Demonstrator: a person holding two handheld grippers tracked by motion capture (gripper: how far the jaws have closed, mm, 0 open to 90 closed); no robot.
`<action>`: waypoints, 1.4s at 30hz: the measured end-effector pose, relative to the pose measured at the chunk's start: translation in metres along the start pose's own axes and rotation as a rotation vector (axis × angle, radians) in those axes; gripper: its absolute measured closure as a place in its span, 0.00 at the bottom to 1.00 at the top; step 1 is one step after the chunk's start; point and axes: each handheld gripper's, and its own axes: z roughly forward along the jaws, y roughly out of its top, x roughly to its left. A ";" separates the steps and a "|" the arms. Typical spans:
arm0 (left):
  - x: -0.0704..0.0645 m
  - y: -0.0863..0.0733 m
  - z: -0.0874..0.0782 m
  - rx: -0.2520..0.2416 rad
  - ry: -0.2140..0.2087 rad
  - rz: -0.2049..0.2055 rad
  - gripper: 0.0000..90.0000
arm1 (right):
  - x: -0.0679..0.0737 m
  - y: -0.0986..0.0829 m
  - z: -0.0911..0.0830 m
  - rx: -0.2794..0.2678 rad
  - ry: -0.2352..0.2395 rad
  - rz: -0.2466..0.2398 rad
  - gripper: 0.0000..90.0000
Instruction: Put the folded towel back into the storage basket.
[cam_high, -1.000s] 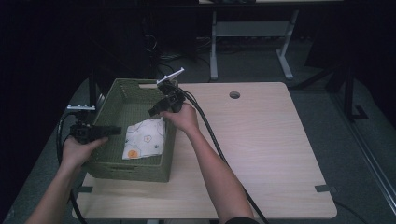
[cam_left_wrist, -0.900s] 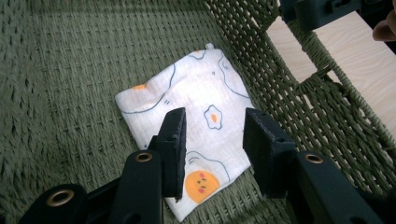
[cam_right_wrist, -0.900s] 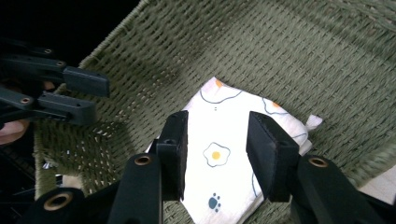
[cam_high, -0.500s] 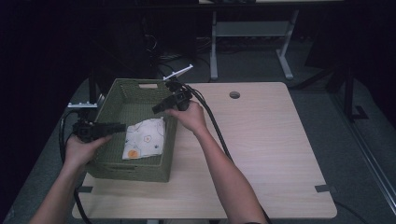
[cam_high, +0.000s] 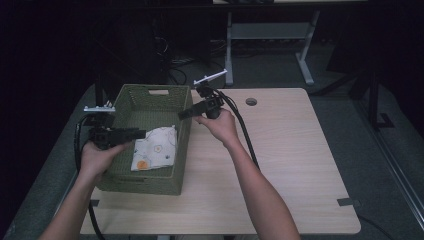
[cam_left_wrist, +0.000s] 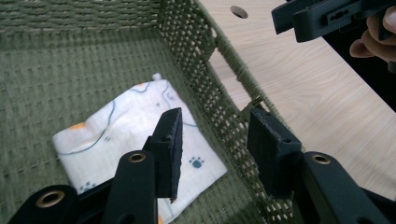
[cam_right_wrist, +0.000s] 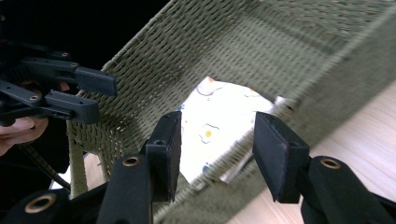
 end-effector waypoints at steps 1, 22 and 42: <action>-0.002 0.001 0.001 0.003 0.001 0.006 0.62 | -0.002 -0.001 -0.003 -0.004 0.001 0.005 0.57; -0.039 0.010 0.032 0.021 -0.036 0.033 0.53 | -0.035 -0.028 -0.052 -0.045 -0.014 0.055 0.50; -0.100 0.017 0.071 0.044 -0.089 0.092 0.48 | -0.066 -0.065 -0.104 -0.081 -0.047 0.090 0.44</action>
